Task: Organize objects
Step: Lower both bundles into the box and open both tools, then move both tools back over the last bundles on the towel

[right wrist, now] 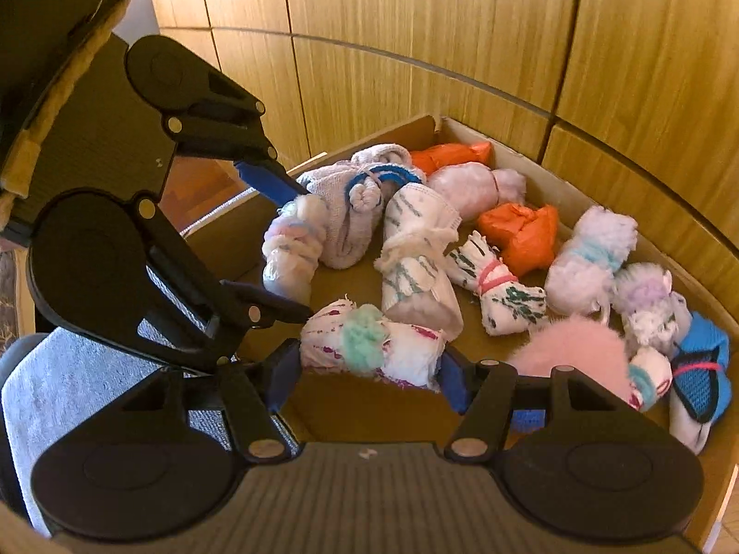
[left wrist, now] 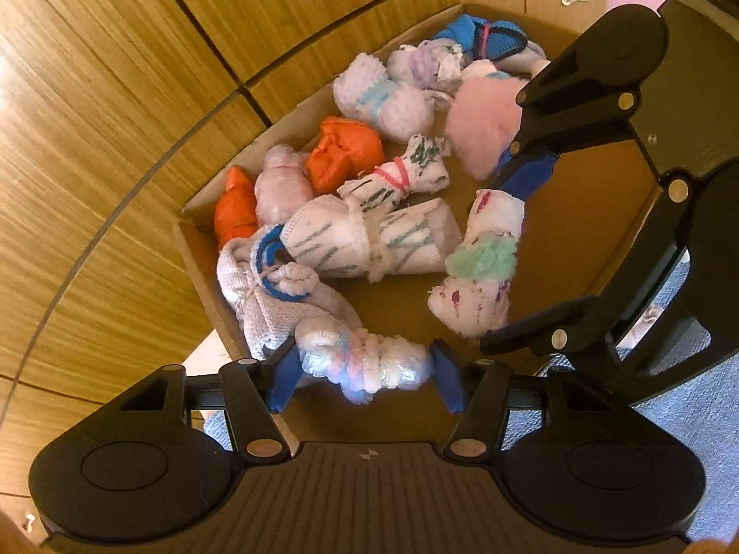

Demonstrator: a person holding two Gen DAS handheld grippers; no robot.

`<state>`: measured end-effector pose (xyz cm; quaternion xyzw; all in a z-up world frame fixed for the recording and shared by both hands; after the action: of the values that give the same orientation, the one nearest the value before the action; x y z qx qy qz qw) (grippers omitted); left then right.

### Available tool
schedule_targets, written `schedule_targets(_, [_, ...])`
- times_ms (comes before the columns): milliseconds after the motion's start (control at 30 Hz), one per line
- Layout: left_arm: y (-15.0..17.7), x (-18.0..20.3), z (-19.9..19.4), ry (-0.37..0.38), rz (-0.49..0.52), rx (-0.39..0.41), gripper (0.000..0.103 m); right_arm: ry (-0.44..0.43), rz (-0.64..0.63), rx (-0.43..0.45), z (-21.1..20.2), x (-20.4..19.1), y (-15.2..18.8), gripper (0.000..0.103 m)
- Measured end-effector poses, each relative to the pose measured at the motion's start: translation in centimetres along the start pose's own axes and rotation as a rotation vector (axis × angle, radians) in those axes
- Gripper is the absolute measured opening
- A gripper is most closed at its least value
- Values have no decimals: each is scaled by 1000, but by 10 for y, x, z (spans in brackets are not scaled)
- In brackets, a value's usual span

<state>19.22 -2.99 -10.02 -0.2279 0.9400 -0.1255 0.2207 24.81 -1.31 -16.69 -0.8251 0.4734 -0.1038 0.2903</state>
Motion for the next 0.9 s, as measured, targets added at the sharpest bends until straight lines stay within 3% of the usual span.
schedule_targets(133, [1,-3,0,-1,-8,-5,72,10,5,2,-1,2,2,67])
schedule_targets(367, [3,-4,-5,-1,-28,8,75,14,13,15,-5,2,2,68])
schedule_targets(533, [3,-8,-17,-34,-30,38,86,20,12,32,-15,-1,2,73])
schedule_targets(900, [3,-9,-41,-41,-48,77,88,45,-11,52,-34,-11,-2,78])
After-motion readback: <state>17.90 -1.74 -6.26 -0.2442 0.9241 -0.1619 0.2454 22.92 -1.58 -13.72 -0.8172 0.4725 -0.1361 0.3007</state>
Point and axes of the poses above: each gripper's, at about its wrist camera, not at the fingertips, and z roughly the way its jaws point, x to its right, y to its underside, the point moved 4 cm from there along z, roughly the way its jaws point, and after that the axes turned 6 degrees about z, right-handed, at the moved point
